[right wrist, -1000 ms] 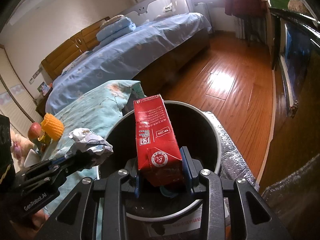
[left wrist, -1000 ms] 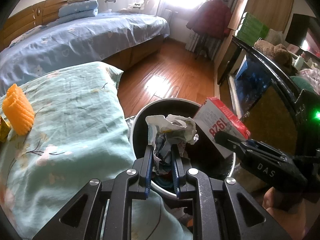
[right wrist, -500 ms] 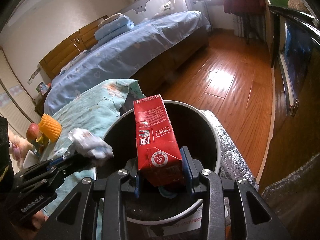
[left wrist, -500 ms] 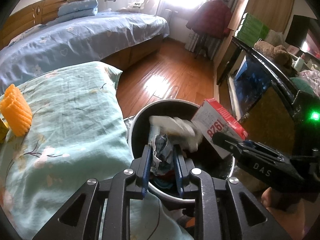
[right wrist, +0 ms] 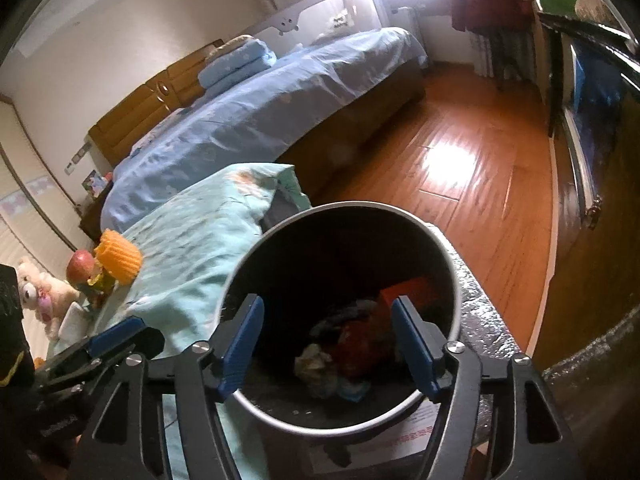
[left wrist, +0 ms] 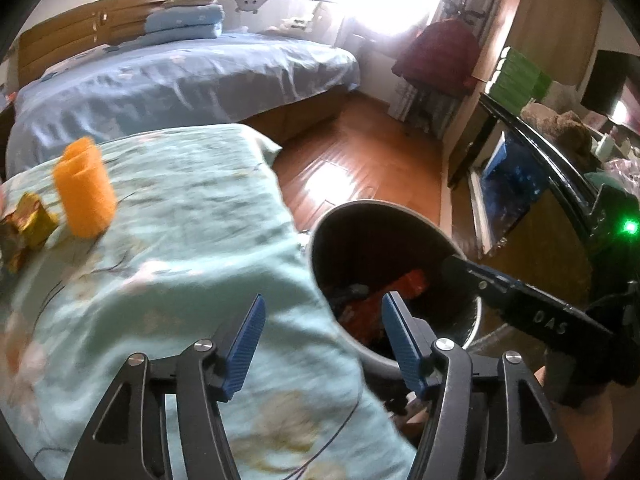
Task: Collect trash
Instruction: 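Move both open tools back over the table toward the foam block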
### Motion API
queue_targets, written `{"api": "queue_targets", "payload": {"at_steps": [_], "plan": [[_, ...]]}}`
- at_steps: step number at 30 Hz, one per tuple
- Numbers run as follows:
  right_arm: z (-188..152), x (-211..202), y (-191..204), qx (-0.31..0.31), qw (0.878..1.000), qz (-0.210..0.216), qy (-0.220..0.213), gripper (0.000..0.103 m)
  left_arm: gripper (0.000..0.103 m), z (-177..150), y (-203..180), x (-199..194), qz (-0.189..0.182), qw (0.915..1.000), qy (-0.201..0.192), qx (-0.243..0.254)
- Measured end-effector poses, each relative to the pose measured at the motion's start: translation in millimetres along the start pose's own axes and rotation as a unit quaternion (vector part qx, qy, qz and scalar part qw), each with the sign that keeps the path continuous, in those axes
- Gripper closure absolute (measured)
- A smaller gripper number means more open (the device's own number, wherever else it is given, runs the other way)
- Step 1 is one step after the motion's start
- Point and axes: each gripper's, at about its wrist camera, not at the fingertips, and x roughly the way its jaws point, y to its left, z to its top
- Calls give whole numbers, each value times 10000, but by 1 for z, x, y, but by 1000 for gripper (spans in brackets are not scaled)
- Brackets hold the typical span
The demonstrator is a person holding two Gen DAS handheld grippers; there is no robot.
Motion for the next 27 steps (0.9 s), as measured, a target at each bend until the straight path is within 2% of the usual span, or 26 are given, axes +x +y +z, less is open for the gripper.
{"api": "queue_targets", "payload": {"at_steps": [6,17,27], "plan": [[-9,-4,29,-141,9995,281,-40,24,43,-23,27,-28,290,9993,-93,-212],[-32,12,90,-524,9956,753,190,24,43,-55,78,-79,803,9943,-206,-669],[-36,28,128,-805,9913,987,321,24,43,-69,117,-109,1173,9863,-312,-1120]]}}
